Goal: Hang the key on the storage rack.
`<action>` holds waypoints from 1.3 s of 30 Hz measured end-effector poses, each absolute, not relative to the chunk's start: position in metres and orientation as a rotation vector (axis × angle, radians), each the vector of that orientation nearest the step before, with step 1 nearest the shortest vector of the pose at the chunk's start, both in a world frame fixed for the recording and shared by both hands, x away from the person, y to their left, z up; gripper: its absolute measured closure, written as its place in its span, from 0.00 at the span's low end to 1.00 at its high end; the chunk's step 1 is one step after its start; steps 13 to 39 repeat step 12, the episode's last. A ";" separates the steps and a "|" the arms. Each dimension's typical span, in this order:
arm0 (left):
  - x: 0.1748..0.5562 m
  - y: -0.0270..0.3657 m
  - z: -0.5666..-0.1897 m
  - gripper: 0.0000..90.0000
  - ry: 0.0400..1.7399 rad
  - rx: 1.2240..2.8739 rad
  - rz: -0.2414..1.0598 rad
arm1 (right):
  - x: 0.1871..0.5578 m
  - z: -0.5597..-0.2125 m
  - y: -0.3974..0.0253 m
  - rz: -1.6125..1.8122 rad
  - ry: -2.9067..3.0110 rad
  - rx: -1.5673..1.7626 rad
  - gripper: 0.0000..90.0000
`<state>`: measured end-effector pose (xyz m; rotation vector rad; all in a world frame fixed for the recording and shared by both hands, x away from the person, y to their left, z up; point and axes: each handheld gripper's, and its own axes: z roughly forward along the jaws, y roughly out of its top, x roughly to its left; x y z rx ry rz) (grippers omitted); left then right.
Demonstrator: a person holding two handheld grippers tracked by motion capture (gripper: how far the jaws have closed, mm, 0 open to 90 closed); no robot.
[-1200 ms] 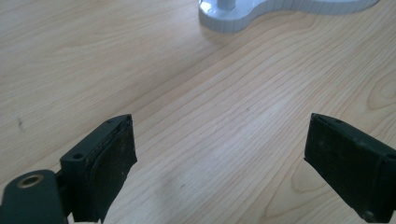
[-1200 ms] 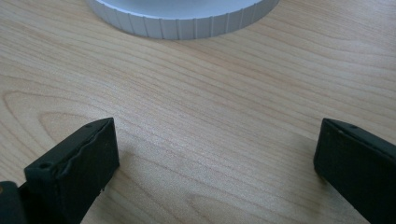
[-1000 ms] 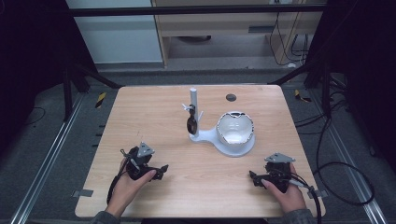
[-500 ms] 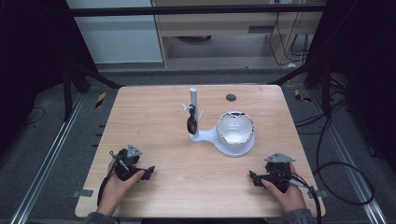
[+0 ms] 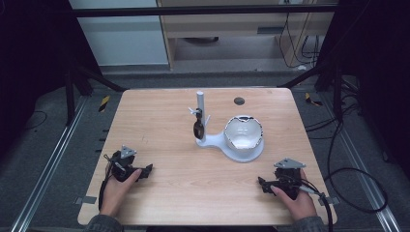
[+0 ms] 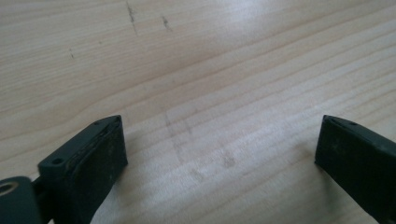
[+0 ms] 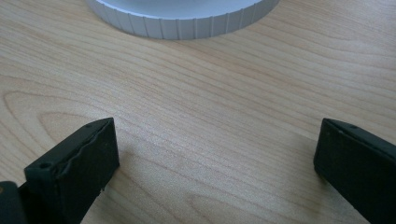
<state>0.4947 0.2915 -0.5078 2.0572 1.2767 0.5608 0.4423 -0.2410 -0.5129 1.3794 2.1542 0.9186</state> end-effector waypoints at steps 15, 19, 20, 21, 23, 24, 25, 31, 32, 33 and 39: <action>0.496 0.292 -0.508 0.00 1.285 2.058 0.561 | 0.442 -0.513 -0.241 0.916 2.153 1.377 0.00; 0.496 0.292 -0.508 0.00 1.285 2.058 0.561 | 0.442 -0.513 -0.241 0.916 2.153 1.377 0.00; 0.496 0.292 -0.508 0.00 1.285 2.058 0.561 | 0.442 -0.513 -0.241 0.916 2.153 1.377 0.00; 0.496 0.292 -0.508 0.00 1.285 2.058 0.561 | 0.442 -0.513 -0.241 0.916 2.153 1.377 0.00; 0.496 0.292 -0.508 0.00 1.285 2.058 0.561 | 0.442 -0.513 -0.241 0.916 2.153 1.377 0.00; 0.496 0.292 -0.508 0.00 1.285 2.058 0.561 | 0.442 -0.513 -0.241 0.916 2.153 1.377 0.00; 0.496 0.292 -0.508 0.00 1.285 2.058 0.561 | 0.442 -0.513 -0.241 0.916 2.153 1.377 0.00; 0.496 0.292 -0.508 0.00 1.285 2.058 0.561 | 0.442 -0.513 -0.241 0.916 2.153 1.377 0.00; 0.496 0.292 -0.508 0.00 1.285 2.058 0.561 | 0.442 -0.513 -0.241 0.916 2.153 1.377 0.00; 0.496 0.292 -0.508 0.00 1.285 2.058 0.561 | 0.442 -0.513 -0.241 0.916 2.153 1.377 0.00; 0.496 0.292 -0.508 0.00 1.285 2.058 0.561 | 0.442 -0.513 -0.241 0.916 2.153 1.377 0.00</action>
